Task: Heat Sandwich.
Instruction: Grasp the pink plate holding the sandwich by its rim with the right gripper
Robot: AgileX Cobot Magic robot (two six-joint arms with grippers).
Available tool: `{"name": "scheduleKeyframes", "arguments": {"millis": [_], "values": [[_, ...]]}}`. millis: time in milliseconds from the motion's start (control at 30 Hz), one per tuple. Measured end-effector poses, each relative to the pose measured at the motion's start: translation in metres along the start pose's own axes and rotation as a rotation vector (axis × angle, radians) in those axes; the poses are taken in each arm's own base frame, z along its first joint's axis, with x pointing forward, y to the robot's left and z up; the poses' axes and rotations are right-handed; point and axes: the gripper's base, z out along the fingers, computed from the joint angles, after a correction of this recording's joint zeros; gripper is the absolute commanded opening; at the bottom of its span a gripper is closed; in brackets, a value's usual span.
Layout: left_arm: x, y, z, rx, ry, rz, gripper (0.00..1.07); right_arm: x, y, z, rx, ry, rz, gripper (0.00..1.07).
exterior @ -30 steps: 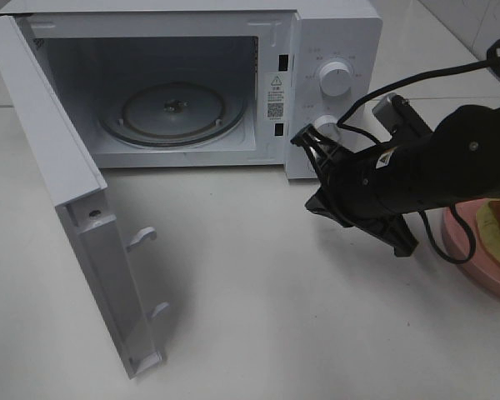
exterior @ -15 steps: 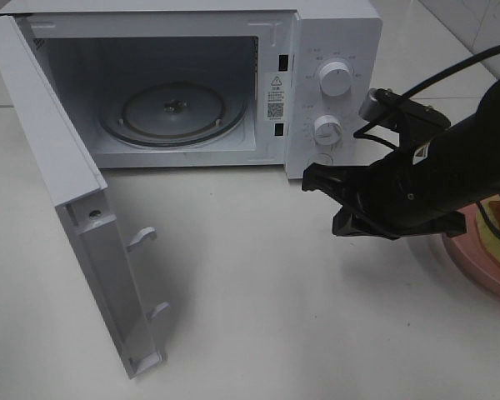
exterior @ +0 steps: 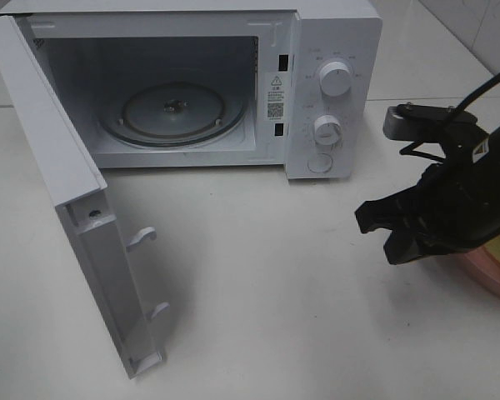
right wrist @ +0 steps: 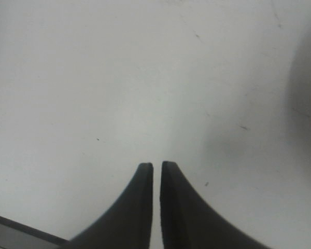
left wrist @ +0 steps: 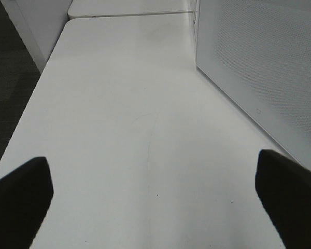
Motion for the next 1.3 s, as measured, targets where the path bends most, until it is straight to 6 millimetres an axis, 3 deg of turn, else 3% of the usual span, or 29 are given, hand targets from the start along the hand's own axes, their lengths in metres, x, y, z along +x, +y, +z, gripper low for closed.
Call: {"name": "scheduleKeyframes", "arguments": {"millis": [200, 300, 333, 367, 500, 600, 767, 933, 1300], "values": [[0.000, 0.000, 0.000, 0.000, 0.000, 0.000, 1.00, 0.000, -0.013, -0.009, 0.057, 0.059, -0.034, 0.25], [0.000, 0.000, 0.000, 0.000, 0.000, 0.000, 1.00, -0.011, -0.019, -0.020, 0.108, 0.068, -0.068, 0.47], [0.000, 0.000, 0.000, 0.000, 0.000, 0.000, 1.00, -0.018, -0.021, -0.026, 0.130, 0.050, -0.074, 0.61], [0.000, 0.000, 0.000, 0.000, 0.000, 0.000, 1.00, -0.018, -0.021, -0.026, 0.130, 0.050, -0.074, 0.61], [0.000, 0.000, 0.000, 0.000, 0.000, 0.000, 1.00, -0.032, -0.026, -0.038, 0.185, 0.009, -0.115, 0.93], [0.000, 0.000, 0.000, 0.000, 0.000, 0.000, 1.00, -0.036, -0.027, -0.042, 0.203, -0.007, -0.133, 0.98], [0.000, 0.000, 0.000, 0.000, 0.000, 0.000, 1.00, -0.043, -0.034, -0.044, 0.228, -0.009, -0.122, 0.98], [0.000, 0.000, 0.000, 0.000, 0.000, 0.000, 1.00, -0.042, -0.047, -0.027, 0.247, 0.100, -0.087, 0.96], [0.000, 0.000, 0.000, 0.000, 0.000, 0.000, 1.00, -0.043, -0.054, 0.005, 0.266, 0.207, -0.099, 0.94]]}}
